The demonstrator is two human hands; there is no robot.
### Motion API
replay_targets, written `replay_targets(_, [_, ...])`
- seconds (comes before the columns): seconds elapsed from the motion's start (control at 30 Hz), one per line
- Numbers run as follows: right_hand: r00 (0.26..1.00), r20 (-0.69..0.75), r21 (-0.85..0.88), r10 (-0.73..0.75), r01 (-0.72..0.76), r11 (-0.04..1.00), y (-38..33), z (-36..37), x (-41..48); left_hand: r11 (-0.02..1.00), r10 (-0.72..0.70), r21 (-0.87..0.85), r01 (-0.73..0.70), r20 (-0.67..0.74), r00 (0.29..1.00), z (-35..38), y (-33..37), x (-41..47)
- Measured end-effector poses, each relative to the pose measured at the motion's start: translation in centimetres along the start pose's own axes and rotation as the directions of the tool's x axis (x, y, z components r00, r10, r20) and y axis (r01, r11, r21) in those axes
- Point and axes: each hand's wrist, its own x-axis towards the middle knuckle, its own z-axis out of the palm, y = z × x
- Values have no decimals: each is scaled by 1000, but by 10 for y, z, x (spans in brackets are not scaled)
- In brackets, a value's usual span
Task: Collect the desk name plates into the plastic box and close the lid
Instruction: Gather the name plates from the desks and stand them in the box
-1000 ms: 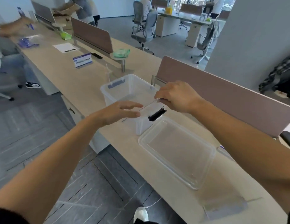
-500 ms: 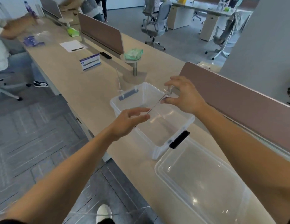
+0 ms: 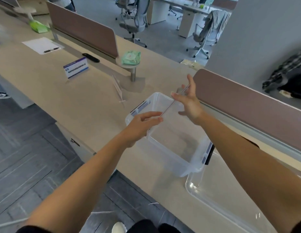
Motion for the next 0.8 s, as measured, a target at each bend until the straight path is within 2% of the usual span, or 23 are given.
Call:
replay_targets(0.1, [997,-45,106,71,-66,992,-2,7,8,1000,29,-5,-28,73,997,-10,0,1])
replay_targets(0.2, [988,-86,131,126,-115,985,0,6,18,998,70,-21,-67,270,960,-25,-2,0])
replay_targets(0.27, [981,-93,163,168,-152,975,1,3,25,994,106,-40,-99,338,935,-32,-2,4])
replay_targets(0.43, [981,-89,188,173,-154,970,5,-2,45,984,155,64,-166,157,975,-20,4,21])
replay_targets(0.57, [980,-69,204,186,-168,964,12,-8,61,960,201,170,-221,126,972,-16,0,39])
replay_targets(0.63, [978,-38,227,204,-190,955,20,-16,70,921,257,272,-279,116,959,-13,-6,51])
replay_targets(0.73, [966,15,228,257,-253,940,32,-29,85,810,374,438,-390,126,919,-8,-17,66])
replay_targets(0.8, [947,55,174,316,-321,931,40,-34,96,788,381,482,-382,106,919,-7,-30,77])
